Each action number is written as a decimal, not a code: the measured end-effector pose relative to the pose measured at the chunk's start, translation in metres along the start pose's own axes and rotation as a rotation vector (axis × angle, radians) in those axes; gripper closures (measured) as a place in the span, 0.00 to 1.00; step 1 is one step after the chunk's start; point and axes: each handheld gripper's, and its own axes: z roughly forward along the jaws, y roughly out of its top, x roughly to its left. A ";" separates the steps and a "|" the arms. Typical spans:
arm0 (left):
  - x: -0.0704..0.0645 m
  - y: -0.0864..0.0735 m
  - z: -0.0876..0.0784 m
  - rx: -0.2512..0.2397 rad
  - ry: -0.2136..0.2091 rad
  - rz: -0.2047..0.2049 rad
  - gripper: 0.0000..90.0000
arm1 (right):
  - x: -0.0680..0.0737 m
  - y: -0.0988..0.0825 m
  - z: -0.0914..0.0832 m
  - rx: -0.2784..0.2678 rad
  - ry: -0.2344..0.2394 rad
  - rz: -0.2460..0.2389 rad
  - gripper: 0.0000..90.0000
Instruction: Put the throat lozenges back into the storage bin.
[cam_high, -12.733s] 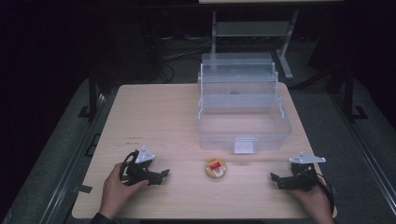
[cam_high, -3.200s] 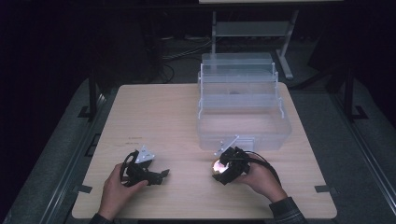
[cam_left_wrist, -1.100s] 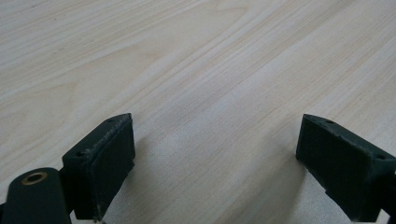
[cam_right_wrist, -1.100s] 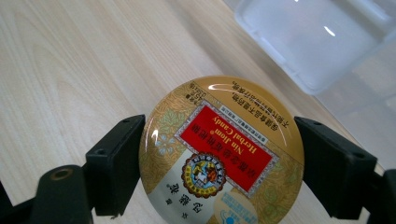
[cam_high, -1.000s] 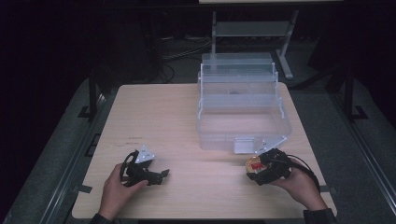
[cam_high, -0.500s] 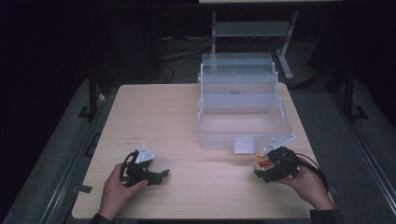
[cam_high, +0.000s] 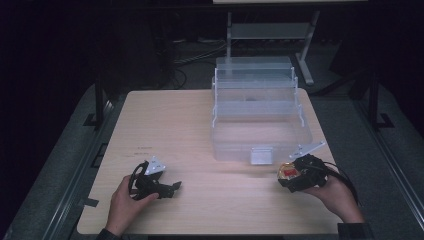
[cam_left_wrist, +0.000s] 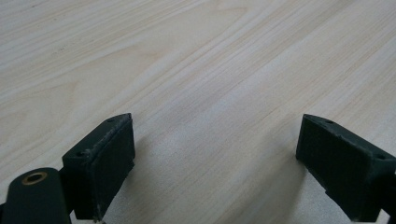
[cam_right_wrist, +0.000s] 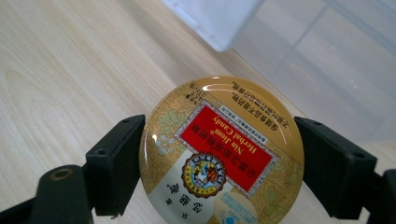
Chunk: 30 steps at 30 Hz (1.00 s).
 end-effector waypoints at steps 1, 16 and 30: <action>0.000 0.000 0.000 0.000 0.000 0.000 0.12 | -0.001 0.000 -0.001 -0.002 -0.005 0.001 0.22; 0.000 0.000 0.000 0.001 0.000 0.000 0.12 | -0.015 0.004 -0.020 -0.025 -0.034 0.031 0.22; 0.000 0.000 0.000 -0.001 0.000 -0.005 0.12 | -0.025 0.013 -0.038 -0.028 -0.056 0.046 0.22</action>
